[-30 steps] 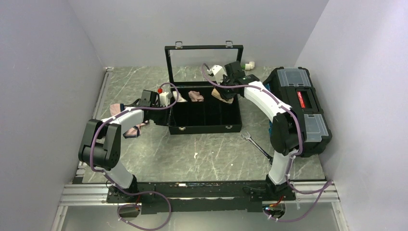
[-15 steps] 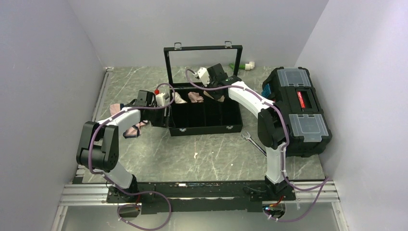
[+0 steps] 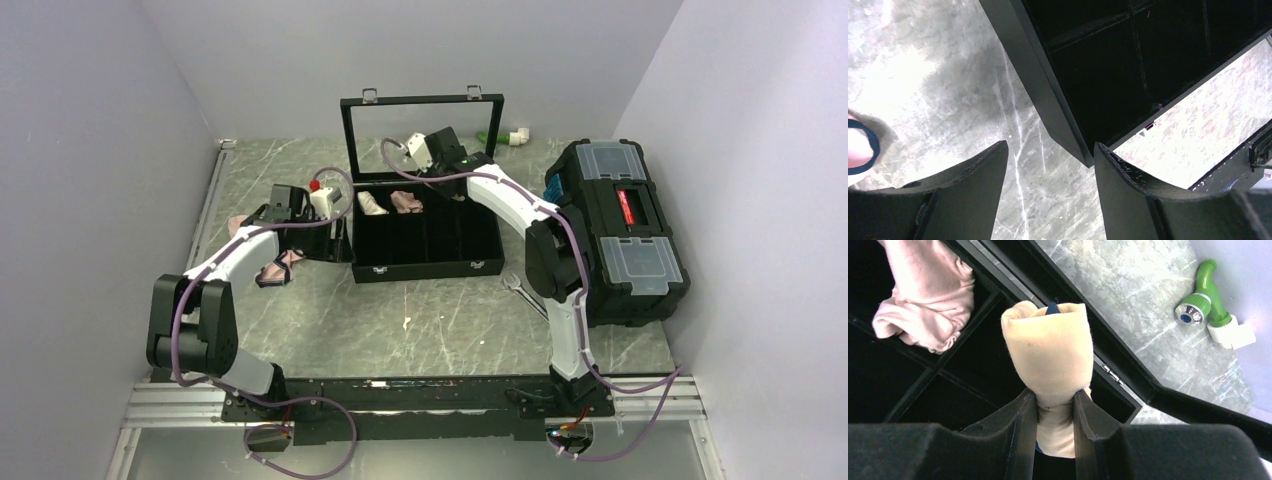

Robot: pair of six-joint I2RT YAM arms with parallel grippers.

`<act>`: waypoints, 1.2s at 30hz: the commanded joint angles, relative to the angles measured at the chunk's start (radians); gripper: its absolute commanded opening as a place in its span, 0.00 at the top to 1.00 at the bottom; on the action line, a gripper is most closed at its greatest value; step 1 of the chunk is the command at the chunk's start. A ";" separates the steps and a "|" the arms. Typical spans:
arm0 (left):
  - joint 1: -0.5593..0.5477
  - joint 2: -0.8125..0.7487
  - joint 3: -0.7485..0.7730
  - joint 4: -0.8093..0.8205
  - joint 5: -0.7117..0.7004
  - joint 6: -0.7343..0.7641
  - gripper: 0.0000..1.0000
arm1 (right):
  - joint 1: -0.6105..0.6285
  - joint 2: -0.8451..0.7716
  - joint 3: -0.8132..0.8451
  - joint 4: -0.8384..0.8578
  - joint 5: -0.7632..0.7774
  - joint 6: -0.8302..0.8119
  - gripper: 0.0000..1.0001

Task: Roll the underwear
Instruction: Place the underwear in the storage box.

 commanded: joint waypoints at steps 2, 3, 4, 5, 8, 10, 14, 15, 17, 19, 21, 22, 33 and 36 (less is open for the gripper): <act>0.037 -0.054 0.029 -0.009 0.053 0.034 0.31 | 0.006 0.038 0.058 0.004 0.051 -0.013 1.00; 0.045 -0.055 0.032 -0.011 0.061 0.034 0.31 | 0.008 0.041 0.055 0.008 0.050 -0.012 1.00; 0.053 -0.055 0.035 -0.014 0.070 0.034 0.31 | 0.010 0.044 0.053 0.008 0.052 -0.014 1.00; 0.060 -0.055 0.038 -0.017 0.075 0.035 0.31 | 0.011 0.047 0.053 0.008 0.056 -0.014 1.00; 0.079 -0.050 0.043 -0.025 0.089 0.037 0.31 | 0.012 0.059 0.052 0.006 0.059 -0.011 1.00; 0.092 -0.047 0.046 -0.026 0.096 0.039 0.31 | 0.014 0.068 0.052 0.008 0.057 -0.007 1.00; 0.107 -0.048 0.048 -0.028 0.111 0.036 0.32 | 0.020 0.095 0.073 -0.008 0.057 0.000 1.00; 0.109 -0.049 0.050 -0.027 0.113 0.035 0.32 | 0.022 0.102 0.079 -0.011 0.058 0.000 1.00; 0.112 -0.050 0.053 -0.029 0.119 0.035 0.32 | 0.025 0.116 0.096 -0.023 0.062 0.003 1.00; 0.117 -0.049 0.056 -0.031 0.123 0.035 0.32 | 0.029 0.142 0.126 -0.046 0.065 0.006 1.00; 0.122 -0.051 0.056 -0.033 0.131 0.033 0.32 | 0.031 0.161 0.156 -0.069 0.067 0.013 1.00; 0.124 -0.052 0.057 -0.034 0.135 0.035 0.32 | 0.033 0.173 0.176 -0.082 0.068 0.018 1.00; 0.138 -0.047 0.058 -0.037 0.172 0.032 0.33 | 0.044 0.266 0.362 -0.248 0.059 0.081 1.00; 0.139 -0.050 0.059 -0.037 0.180 0.031 0.33 | 0.048 0.301 0.424 -0.301 0.063 0.095 1.00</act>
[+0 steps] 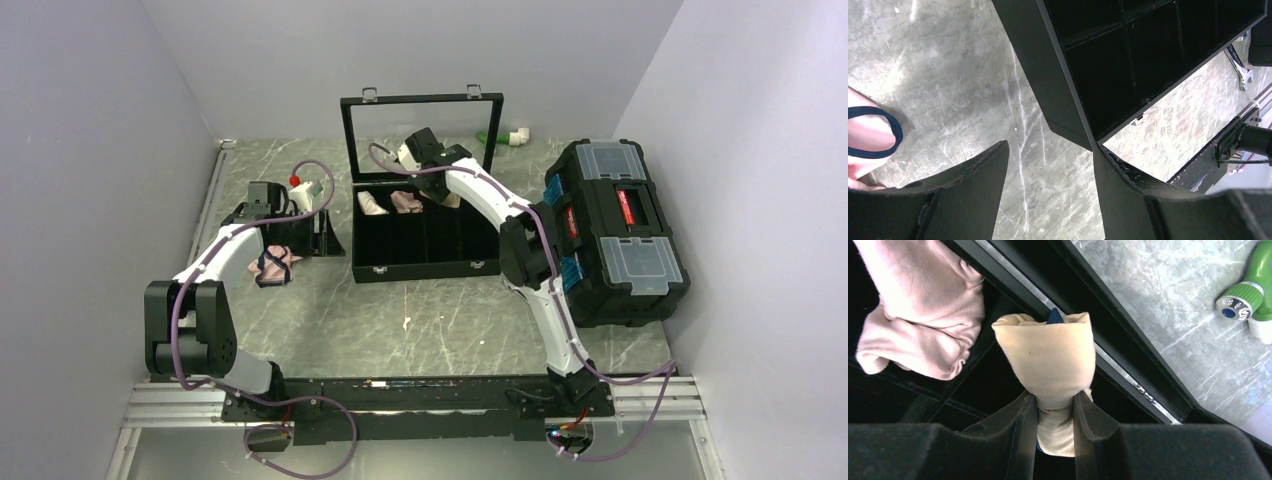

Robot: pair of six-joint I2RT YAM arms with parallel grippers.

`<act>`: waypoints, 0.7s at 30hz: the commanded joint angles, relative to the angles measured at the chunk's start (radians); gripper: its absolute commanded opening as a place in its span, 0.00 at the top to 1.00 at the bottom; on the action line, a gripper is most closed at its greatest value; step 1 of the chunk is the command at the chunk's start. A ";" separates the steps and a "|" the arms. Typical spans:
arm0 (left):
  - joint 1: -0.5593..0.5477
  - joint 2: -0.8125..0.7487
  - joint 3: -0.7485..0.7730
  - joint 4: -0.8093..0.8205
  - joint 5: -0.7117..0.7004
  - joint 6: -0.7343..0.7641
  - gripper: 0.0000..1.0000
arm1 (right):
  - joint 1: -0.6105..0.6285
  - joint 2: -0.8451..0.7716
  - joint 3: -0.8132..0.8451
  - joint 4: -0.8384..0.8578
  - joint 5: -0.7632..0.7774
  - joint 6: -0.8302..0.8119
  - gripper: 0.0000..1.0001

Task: Roll the underwear
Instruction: Place the underwear in the storage box.

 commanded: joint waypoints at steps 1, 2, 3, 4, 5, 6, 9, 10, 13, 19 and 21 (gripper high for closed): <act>0.008 -0.026 0.038 0.007 0.045 0.009 0.33 | 0.015 0.060 0.114 -0.045 0.001 0.051 1.00; 0.008 -0.028 0.036 0.007 0.046 0.009 0.33 | 0.015 0.068 0.128 -0.056 0.003 0.055 1.00; 0.008 -0.028 0.037 0.009 0.050 0.009 0.33 | 0.015 0.074 0.139 -0.064 0.003 0.058 1.00; 0.008 -0.026 0.036 0.008 0.053 0.008 0.34 | 0.016 0.082 0.150 -0.070 0.004 0.060 1.00; 0.009 -0.026 0.037 0.009 0.056 0.008 0.34 | 0.016 0.087 0.160 -0.077 0.003 0.063 1.00; 0.010 -0.025 0.037 0.007 0.058 0.008 0.34 | 0.016 0.093 0.166 -0.079 0.006 0.064 1.00; 0.011 -0.025 0.037 0.005 0.066 0.007 0.34 | 0.015 0.107 0.168 -0.085 0.016 0.066 1.00; 0.011 -0.025 0.037 0.006 0.067 0.007 0.34 | 0.015 0.109 0.163 -0.087 0.016 0.066 1.00; 0.011 -0.029 0.035 0.005 0.073 0.005 0.34 | 0.014 0.103 0.130 -0.085 0.019 0.077 1.00; 0.011 -0.031 0.034 0.010 0.079 0.004 0.35 | 0.004 0.068 0.054 -0.072 0.026 0.101 1.00; 0.011 -0.028 0.034 0.012 0.079 0.005 0.35 | 0.000 0.057 0.029 -0.067 0.027 0.102 1.00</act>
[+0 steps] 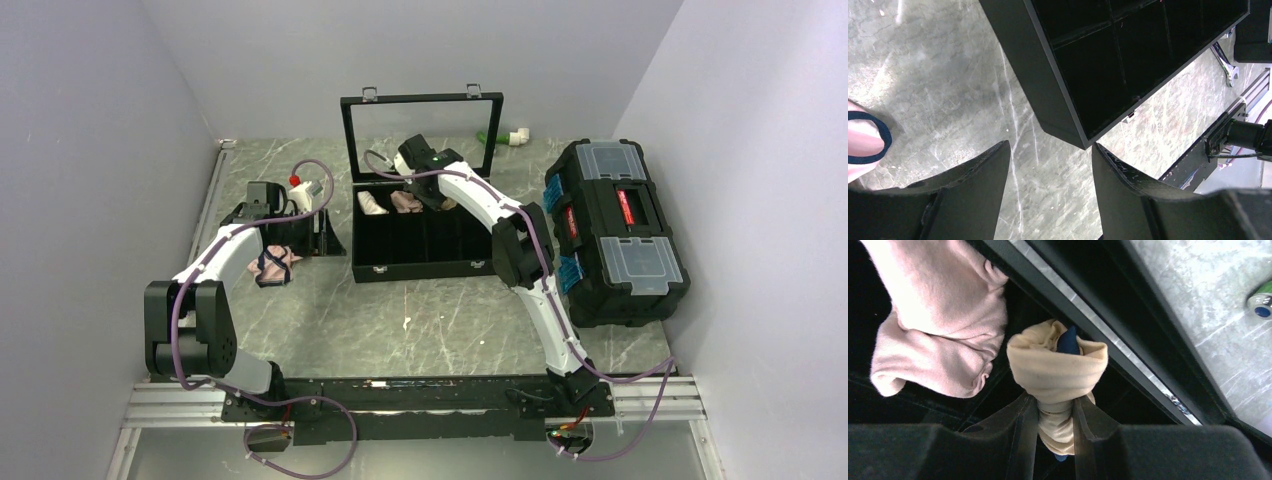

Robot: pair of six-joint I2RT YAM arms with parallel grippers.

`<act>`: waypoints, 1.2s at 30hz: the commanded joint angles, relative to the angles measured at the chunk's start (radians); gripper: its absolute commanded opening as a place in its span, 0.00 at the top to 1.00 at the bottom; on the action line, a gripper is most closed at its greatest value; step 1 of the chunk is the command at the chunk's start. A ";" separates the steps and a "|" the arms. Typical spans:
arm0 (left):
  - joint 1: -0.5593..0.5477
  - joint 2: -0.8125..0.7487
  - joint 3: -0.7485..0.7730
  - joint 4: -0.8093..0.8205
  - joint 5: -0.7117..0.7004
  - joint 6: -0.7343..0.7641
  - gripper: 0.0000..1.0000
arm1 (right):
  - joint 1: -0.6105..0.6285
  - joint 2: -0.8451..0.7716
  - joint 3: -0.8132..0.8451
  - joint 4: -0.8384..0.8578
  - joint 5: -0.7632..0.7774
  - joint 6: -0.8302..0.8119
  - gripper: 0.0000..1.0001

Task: Roll the underwear
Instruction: Place the underwear in the storage box.

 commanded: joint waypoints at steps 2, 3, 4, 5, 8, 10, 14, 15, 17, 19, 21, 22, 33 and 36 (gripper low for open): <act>0.005 -0.024 0.033 0.012 0.033 0.005 0.35 | -0.019 -0.015 -0.060 0.004 0.010 0.055 1.00; 0.005 -0.024 0.034 0.013 0.035 0.006 0.35 | -0.021 -0.013 -0.060 0.001 0.008 0.054 1.00; 0.005 -0.024 0.034 0.012 0.036 0.005 0.35 | -0.023 -0.009 -0.057 -0.001 0.005 0.053 1.00; 0.005 -0.023 0.034 0.012 0.037 0.006 0.35 | -0.023 -0.005 -0.051 -0.006 0.005 0.053 1.00; 0.005 -0.023 0.034 0.012 0.035 0.005 0.35 | -0.025 0.019 -0.021 -0.033 -0.004 0.052 1.00; 0.005 -0.023 0.033 0.013 0.038 0.005 0.35 | -0.027 0.031 -0.010 -0.042 -0.008 0.050 1.00; 0.005 -0.020 0.034 0.013 0.038 0.004 0.36 | -0.032 0.052 0.009 -0.046 -0.015 0.047 1.00; 0.005 -0.019 0.034 0.013 0.039 0.006 0.36 | -0.031 0.064 0.017 -0.047 -0.018 0.046 1.00; 0.005 -0.017 0.034 0.012 0.039 0.006 0.36 | -0.033 0.084 0.039 -0.056 -0.023 0.045 1.00; 0.005 -0.017 0.036 0.010 0.039 0.007 0.36 | -0.034 0.102 0.046 -0.060 -0.032 0.045 1.00; 0.005 -0.019 0.035 0.010 0.038 0.008 0.36 | -0.034 0.109 0.035 -0.057 -0.039 0.046 1.00; 0.005 -0.021 0.034 0.011 0.037 0.008 0.36 | -0.035 0.108 0.025 -0.056 -0.043 0.048 1.00; 0.005 -0.013 0.035 0.009 0.039 0.009 0.37 | -0.020 0.061 -0.131 -0.039 -0.100 0.048 1.00; 0.005 -0.013 0.034 0.009 0.039 0.008 0.37 | -0.020 0.060 -0.154 -0.032 -0.088 0.042 1.00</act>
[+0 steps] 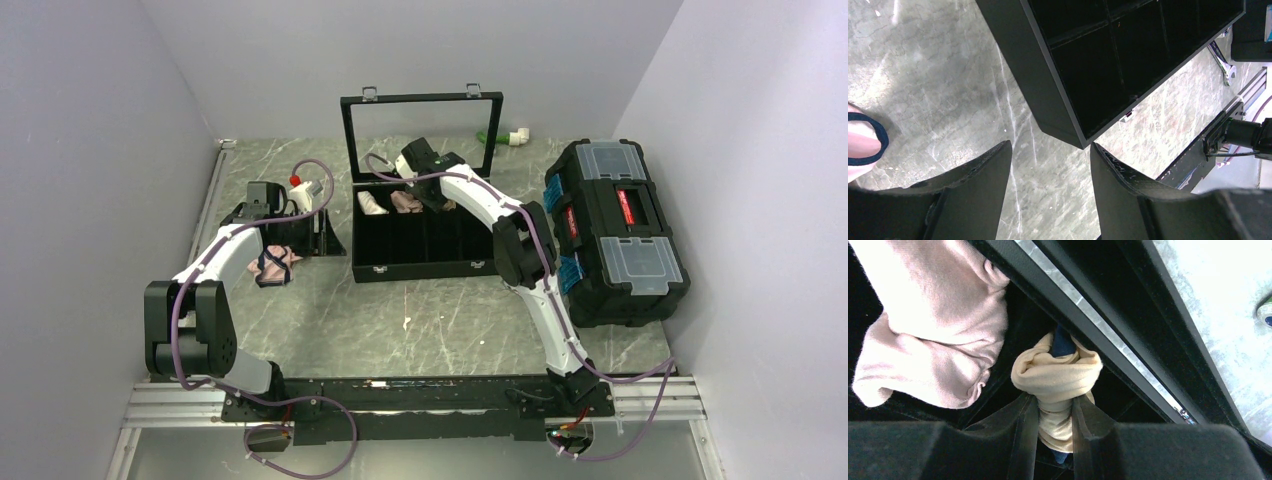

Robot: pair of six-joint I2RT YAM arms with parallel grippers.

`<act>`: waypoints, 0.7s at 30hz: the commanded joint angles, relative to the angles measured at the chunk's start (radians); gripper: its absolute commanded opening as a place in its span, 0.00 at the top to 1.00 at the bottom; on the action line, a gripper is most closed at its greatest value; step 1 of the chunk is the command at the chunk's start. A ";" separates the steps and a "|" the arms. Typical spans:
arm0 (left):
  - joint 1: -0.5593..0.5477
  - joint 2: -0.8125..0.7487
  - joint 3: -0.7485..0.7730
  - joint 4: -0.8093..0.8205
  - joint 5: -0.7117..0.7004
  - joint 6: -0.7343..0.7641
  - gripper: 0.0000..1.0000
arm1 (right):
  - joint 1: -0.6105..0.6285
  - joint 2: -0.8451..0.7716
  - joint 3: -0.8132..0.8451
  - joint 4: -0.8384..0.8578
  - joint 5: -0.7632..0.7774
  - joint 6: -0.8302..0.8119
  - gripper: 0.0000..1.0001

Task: Roll the underwear
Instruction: Place the underwear in the storage box.

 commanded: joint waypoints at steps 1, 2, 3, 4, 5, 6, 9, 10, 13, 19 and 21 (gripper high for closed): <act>0.005 -0.013 0.036 0.009 0.029 0.010 0.37 | -0.010 0.069 -0.077 -0.099 -0.044 0.061 1.00; 0.005 -0.013 0.036 0.008 0.029 0.010 0.37 | -0.010 0.076 -0.075 -0.108 -0.039 0.060 1.00; 0.005 -0.013 0.037 0.008 0.030 0.009 0.37 | -0.010 0.080 -0.069 -0.117 -0.036 0.061 1.00; 0.005 -0.013 0.035 0.009 0.029 0.011 0.37 | -0.010 0.081 -0.068 -0.120 -0.035 0.062 0.99; 0.006 -0.012 0.036 0.008 0.030 0.010 0.37 | -0.011 0.080 -0.072 -0.122 -0.036 0.062 0.97; 0.005 -0.011 0.037 0.007 0.030 0.010 0.37 | -0.010 0.076 -0.073 -0.122 -0.035 0.064 0.95; 0.005 -0.008 0.039 0.006 0.030 0.010 0.37 | -0.010 0.052 -0.080 -0.111 -0.025 0.068 0.87; 0.005 -0.008 0.039 0.005 0.030 0.010 0.37 | -0.011 0.039 -0.085 -0.101 -0.027 0.070 0.84; 0.005 -0.011 0.039 0.007 0.031 0.011 0.37 | -0.012 0.001 -0.101 -0.079 -0.035 0.075 0.75; 0.005 -0.009 0.040 0.004 0.032 0.011 0.37 | -0.013 -0.054 -0.125 -0.047 -0.059 0.086 0.53; 0.005 -0.008 0.040 0.004 0.033 0.011 0.37 | -0.014 -0.062 -0.127 -0.041 -0.061 0.087 0.50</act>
